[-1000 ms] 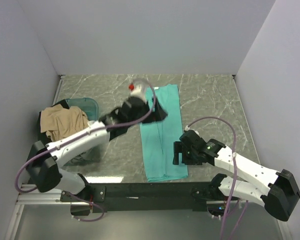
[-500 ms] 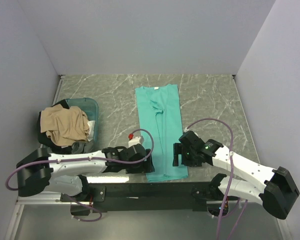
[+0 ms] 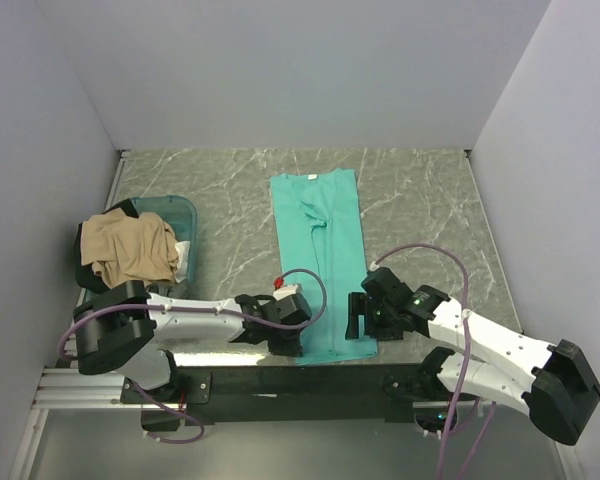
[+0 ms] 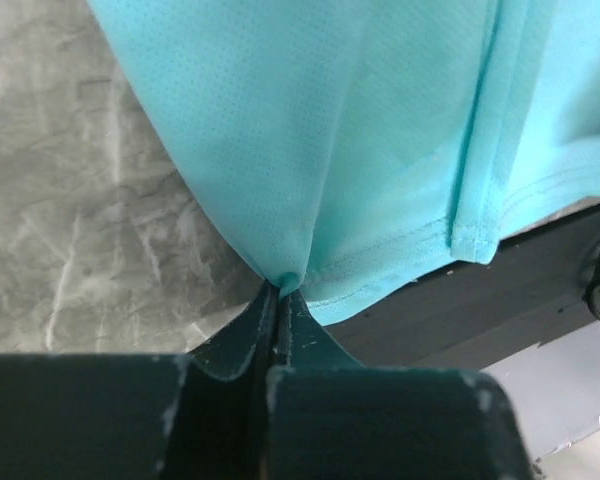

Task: Fold and stack the t-shirts
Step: Fold the tshirt

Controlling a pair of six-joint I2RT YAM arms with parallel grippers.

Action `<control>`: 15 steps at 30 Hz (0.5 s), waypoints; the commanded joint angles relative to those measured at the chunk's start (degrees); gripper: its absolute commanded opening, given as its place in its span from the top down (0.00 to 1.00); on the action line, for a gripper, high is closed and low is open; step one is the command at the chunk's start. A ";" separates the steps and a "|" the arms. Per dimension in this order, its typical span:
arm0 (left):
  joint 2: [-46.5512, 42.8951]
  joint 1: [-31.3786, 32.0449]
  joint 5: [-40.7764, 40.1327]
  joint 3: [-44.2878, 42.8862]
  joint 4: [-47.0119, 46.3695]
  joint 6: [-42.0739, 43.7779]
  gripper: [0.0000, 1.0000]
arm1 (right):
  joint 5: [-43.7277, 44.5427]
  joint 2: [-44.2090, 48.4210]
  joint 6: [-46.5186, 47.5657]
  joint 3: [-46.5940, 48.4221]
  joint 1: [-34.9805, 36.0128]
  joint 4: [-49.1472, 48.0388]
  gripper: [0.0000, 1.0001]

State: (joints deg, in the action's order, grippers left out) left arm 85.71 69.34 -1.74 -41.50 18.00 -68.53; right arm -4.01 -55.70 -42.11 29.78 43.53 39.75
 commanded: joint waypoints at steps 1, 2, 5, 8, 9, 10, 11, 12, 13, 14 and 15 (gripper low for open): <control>0.42 0.09 -2.74 -1.57 7.21 -1.68 0.99 | -0.38 1.56 1.06 -0.07 -0.29 -0.64 0.14; -0.01 0.09 -4.14 -1.57 8.53 -2.13 0.99 | -0.21 1.56 1.50 0.36 -0.20 -0.20 0.14; -2.12 -0.35 -5.12 -1.48 12.14 -3.27 0.99 | 2.42 1.12 1.85 1.59 -0.02 2.08 0.15; -4.58 -0.43 -5.20 -0.78 13.90 -4.33 0.99 | 3.13 0.42 1.15 2.47 2.60 3.05 0.16; -5.72 -0.43 -5.38 -0.34 14.17 -4.50 0.99 | 3.22 0.07 0.19 2.74 5.40 2.79 0.17; -6.17 -0.52 -5.47 -0.08 13.65 -4.85 0.99 | 2.61 -0.28 -0.34 2.83 6.82 2.36 0.17; -6.61 -0.52 -5.38 0.18 13.12 -4.94 0.99 | 2.26 -1.33 -1.04 2.74 7.96 1.66 0.17; -7.31 -0.44 -4.77 0.62 12.59 -5.12 0.99 | 1.99 -2.12 -2.44 2.74 10.33 0.00 0.17; -7.49 -0.52 -4.68 0.97 11.98 -4.95 0.99 | 2.08 -2.83 -3.06 2.65 11.04 -0.54 0.17; -7.58 -0.52 -4.68 1.06 11.62 -5.03 0.99 | 2.34 -4.31 -4.20 2.83 11.84 -1.07 0.18; -7.58 -0.52 -4.50 1.33 11.71 -5.21 0.99 | 2.78 -5.02 -4.65 3.00 12.54 -0.99 0.19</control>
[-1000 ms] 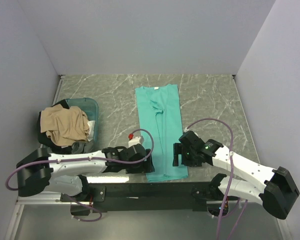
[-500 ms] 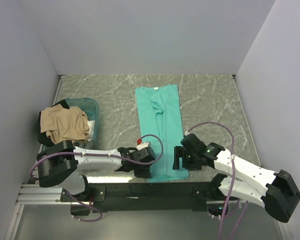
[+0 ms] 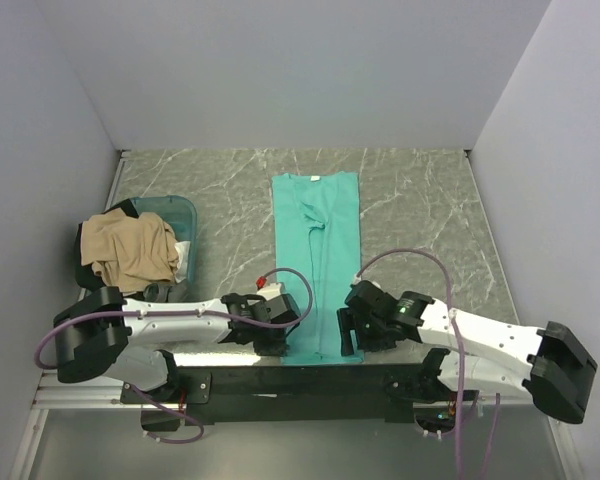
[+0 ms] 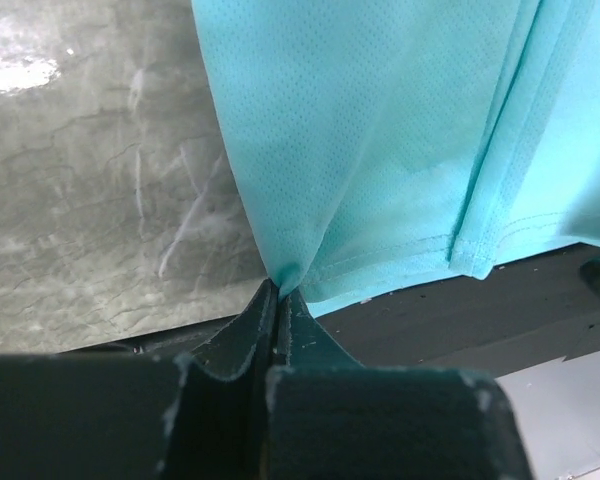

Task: Fold and stack the t-shirts
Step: Fold the tshirt

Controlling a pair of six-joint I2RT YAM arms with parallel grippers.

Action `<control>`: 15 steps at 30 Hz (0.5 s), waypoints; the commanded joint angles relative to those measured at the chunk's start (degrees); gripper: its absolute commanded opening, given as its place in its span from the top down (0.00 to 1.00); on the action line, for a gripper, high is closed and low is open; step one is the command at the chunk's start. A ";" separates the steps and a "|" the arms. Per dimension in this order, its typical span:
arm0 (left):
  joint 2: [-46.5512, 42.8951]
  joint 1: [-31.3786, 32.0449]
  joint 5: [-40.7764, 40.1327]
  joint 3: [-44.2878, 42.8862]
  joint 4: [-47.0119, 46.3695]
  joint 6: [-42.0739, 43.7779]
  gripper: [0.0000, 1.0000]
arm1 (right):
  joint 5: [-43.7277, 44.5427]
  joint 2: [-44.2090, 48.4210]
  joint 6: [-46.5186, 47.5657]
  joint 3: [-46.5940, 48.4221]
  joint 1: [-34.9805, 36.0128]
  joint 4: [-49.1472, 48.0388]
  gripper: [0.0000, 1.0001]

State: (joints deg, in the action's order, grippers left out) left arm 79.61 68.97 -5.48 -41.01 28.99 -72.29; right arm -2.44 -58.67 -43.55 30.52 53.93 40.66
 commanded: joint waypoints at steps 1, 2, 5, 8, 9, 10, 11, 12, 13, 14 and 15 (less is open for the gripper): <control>-1.48 -0.06 -0.77 0.94 0.63 -1.45 0.99 | 1.55 -2.67 -3.64 2.35 3.53 -1.82 0.20; -1.39 -0.06 -0.59 1.20 0.10 -1.45 0.99 | 2.34 -3.63 -4.43 2.61 4.07 -1.38 0.21; -0.95 -0.15 0.38 1.64 -1.04 -0.92 0.99 | 4.72 -4.78 -5.14 2.70 4.69 -0.06 0.22; -0.34 -0.06 0.55 1.38 -1.48 -0.31 0.99 | 4.37 -5.75 -5.32 2.09 4.87 -1.64 0.26; -0.08 -0.06 0.55 1.20 -1.22 -0.31 0.99 | 4.28 -6.10 -5.49 2.00 4.87 -2.51 0.27; 0.01 -0.15 0.55 1.20 -1.31 -0.31 0.99 | 4.37 -6.80 -5.58 1.91 4.87 -2.87 0.28; -0.16 -0.15 0.64 1.46 -1.31 -0.48 0.99 | 4.46 -7.15 -5.58 1.82 4.95 -3.13 0.30; -0.33 -0.15 0.73 1.64 -1.39 -0.48 0.99 | 4.55 -7.50 -5.49 1.99 4.95 -2.96 0.31; -0.42 -0.06 0.73 1.73 -1.31 -0.66 0.99 | 4.63 -8.03 -5.49 2.00 4.95 -2.87 0.33; -0.69 -0.15 0.64 1.81 -1.31 -0.66 0.99 | 4.72 -8.21 -5.58 2.00 4.87 -2.44 0.35; -0.78 -0.15 0.55 1.82 -1.22 -0.83 0.99 | 4.90 -8.38 -5.58 2.00 4.95 -2.08 0.37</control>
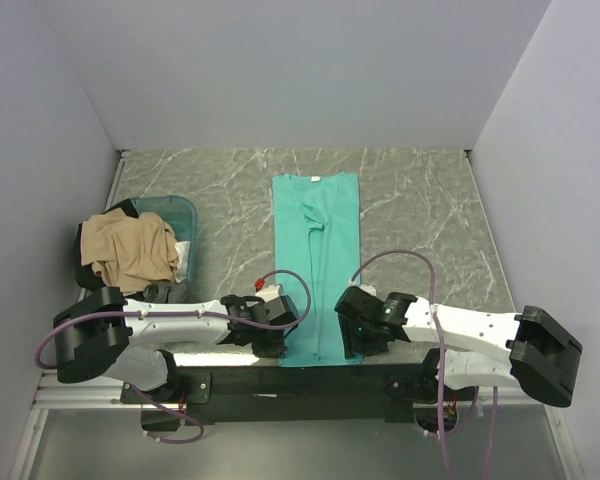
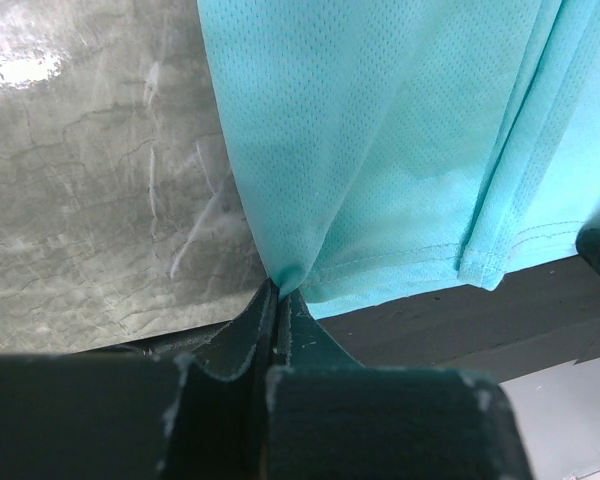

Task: Fold and stack the t-shirts
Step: Fold the tshirt

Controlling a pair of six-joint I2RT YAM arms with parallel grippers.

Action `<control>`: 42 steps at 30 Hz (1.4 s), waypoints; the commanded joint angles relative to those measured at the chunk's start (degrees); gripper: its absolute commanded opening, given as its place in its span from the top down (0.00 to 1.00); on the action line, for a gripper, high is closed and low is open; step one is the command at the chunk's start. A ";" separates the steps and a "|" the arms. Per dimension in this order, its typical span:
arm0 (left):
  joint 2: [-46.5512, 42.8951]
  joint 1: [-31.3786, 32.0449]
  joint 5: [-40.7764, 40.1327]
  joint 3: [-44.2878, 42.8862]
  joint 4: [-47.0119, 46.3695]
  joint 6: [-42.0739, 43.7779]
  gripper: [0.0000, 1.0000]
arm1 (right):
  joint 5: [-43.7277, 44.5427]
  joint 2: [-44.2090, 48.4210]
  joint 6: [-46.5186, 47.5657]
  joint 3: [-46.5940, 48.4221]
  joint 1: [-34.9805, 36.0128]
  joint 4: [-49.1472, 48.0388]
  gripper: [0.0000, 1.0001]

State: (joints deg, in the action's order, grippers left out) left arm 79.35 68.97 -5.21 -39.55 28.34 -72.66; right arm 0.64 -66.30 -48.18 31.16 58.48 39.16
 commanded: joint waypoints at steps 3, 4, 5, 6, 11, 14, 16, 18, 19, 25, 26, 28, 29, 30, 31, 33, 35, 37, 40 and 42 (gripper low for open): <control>-0.87 -0.15 0.12 0.53 -0.56 -0.55 0.99 | 2.87 -0.41 -1.30 1.01 0.41 1.44 0.51; -0.87 -0.06 0.12 0.61 -0.65 -0.55 0.99 | 3.13 0.20 -1.47 0.75 0.41 1.97 0.55; -0.78 -0.15 0.03 0.53 -0.56 -0.55 0.99 | 3.05 0.38 -1.65 0.75 0.41 2.93 0.64; -0.69 -0.06 -0.06 0.44 -0.39 -0.55 0.99 | 3.13 0.65 -1.65 0.66 0.41 3.38 0.67; -1.21 -0.15 -0.24 0.96 0.40 -1.08 0.99 | 4.62 1.70 -3.23 0.04 0.32 7.67 0.88; -1.74 -0.15 -0.24 1.49 0.58 -1.43 0.99 | 4.72 2.49 -3.50 -0.48 0.23 9.53 0.92; -2.01 -0.06 -0.41 1.76 0.49 -1.69 0.99 | 4.10 3.55 -3.50 -1.01 0.32 9.71 0.92; -2.36 -0.15 -0.24 1.93 0.32 -1.61 0.99 | 3.40 4.42 -3.06 -1.19 0.32 9.62 0.94; -2.45 -0.06 0.37 2.11 -0.03 -1.43 0.99 | 3.05 5.47 -2.53 -1.36 0.32 9.27 0.99; -3.50 0.46 1.61 1.32 -1.97 0.77 0.99 | -2.41 7.24 -1.47 -1.63 0.41 2.77 1.00; -3.76 0.38 1.52 1.23 -1.97 0.86 0.99 | -1.62 7.15 -1.47 -1.19 0.32 3.72 1.00; -4.64 0.38 1.43 0.71 -1.27 0.94 0.99 | 0.83 6.80 -1.39 0.12 -0.03 4.87 1.00; -4.91 0.29 0.65 0.35 -0.66 0.77 0.99 | 1.11 6.71 -1.21 0.48 -0.29 5.31 1.00; -5.17 0.29 0.21 0.09 -0.04 0.77 0.99 | 1.20 6.63 -0.95 0.74 -1.25 5.05 1.00; -5.69 0.03 -0.14 -0.43 0.31 0.77 0.99 | 1.37 6.54 -0.08 1.36 -1.70 4.79 1.00; -5.96 -0.50 -0.67 -0.88 0.05 1.64 0.99 | 1.81 6.36 0.89 2.15 -2.75 4.09 1.00; -6.23 -2.43 -0.76 -1.49 -0.30 2.26 0.99 | 3.65 6.27 2.21 4.25 -4.68 4.44 1.00; -6.14 -5.32 -1.64 -2.72 0.31 3.49 0.99 | 4.36 6.45 4.22 6.18 -6.70 4.18 1.00; -6.40 -8.14 -4.71 -4.91 0.41 4.98 0.99 | 5.42 5.92 7.21 8.74 -8.64 3.12 1.00; -6.32 -9.46 -5.68 -6.15 -0.39 6.73 0.99 | 5.95 4.61 8.19 10.32 -10.92 2.33 1.00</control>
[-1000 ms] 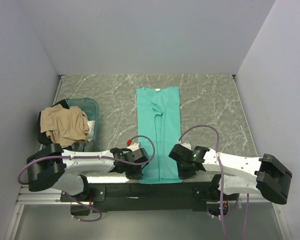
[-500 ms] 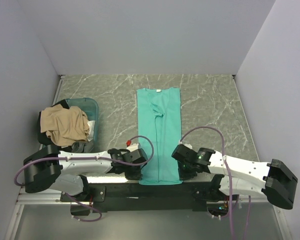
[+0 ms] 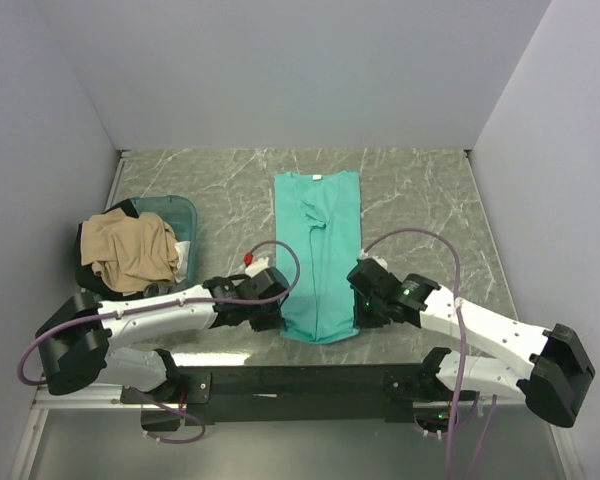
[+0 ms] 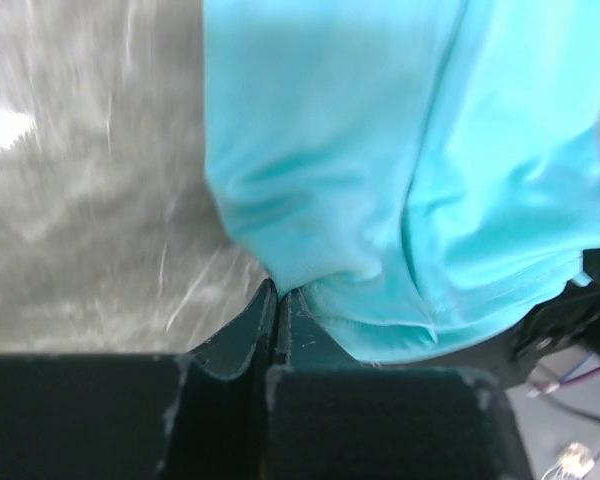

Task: Fold and stack the t-shirts
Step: Fold the tshirt

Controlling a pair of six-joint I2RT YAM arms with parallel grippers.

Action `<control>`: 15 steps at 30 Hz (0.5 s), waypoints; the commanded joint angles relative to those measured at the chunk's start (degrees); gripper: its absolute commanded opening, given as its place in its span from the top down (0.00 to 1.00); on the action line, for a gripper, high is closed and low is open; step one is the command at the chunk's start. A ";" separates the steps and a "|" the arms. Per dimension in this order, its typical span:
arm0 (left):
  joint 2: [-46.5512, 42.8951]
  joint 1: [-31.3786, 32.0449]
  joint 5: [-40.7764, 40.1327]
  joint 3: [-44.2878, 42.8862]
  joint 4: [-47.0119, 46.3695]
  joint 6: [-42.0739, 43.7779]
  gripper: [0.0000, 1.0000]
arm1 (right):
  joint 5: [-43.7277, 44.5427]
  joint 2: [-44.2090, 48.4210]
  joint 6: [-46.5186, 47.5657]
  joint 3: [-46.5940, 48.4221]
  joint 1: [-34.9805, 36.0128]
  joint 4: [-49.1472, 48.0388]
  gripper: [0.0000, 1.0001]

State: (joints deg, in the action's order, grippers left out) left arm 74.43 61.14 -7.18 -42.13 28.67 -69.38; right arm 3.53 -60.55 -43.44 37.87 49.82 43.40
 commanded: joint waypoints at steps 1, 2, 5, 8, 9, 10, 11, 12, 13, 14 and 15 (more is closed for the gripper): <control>-1.05 -3.30 -4.50 -5.14 -0.19 3.81 0.99 | 2.89 -1.49 4.41 4.92 -2.97 -2.26 1.00; -0.78 -4.18 -4.86 -5.76 0.07 4.43 0.99 | 2.97 -1.93 4.85 5.54 -4.37 -3.57 1.00; 0.18 -8.66 -2.94 -8.40 -3.07 7.76 0.99 | 3.15 -3.78 6.52 8.53 -6.57 -5.60 1.00; 2.64 -11.74 -2.05 -12.00 -6.16 11.02 0.99 | 4.55 -6.41 8.37 12.13 -8.86 -6.74 1.00; 3.60 -12.27 -2.40 -13.23 -6.25 12.07 0.99 | 4.73 -7.98 8.72 14.06 -9.91 -7.01 1.00; 5.61 -13.50 -2.57 -15.77 -6.08 12.60 0.99 | 4.99 -8.78 9.42 14.95 -10.53 -7.45 1.00; 6.68 -14.20 -2.84 -17.01 -5.73 13.65 0.99 | 5.00 -10.53 9.69 15.83 -11.14 -8.32 1.00; 7.73 -14.82 -3.19 -18.24 -5.29 13.75 0.99 | 4.82 -11.42 9.95 17.31 -12.28 -8.76 1.00; 9.66 -15.96 -3.45 -20.43 -4.85 14.19 0.99 | 4.91 -12.38 10.56 18.20 -12.73 -9.03 1.00; 10.46 -16.49 -3.72 -21.32 -4.50 14.54 0.99 | 5.17 -13.35 10.92 19.08 -13.34 -9.21 1.00; 11.16 -17.11 -4.50 -22.11 -4.41 14.98 0.99 | 5.87 -15.01 11.27 20.74 -13.78 -9.21 1.00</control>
State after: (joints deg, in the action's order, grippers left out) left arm 84.01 45.65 -9.34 -60.47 24.71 -57.84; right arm 6.87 -73.23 -34.65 54.33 37.45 36.88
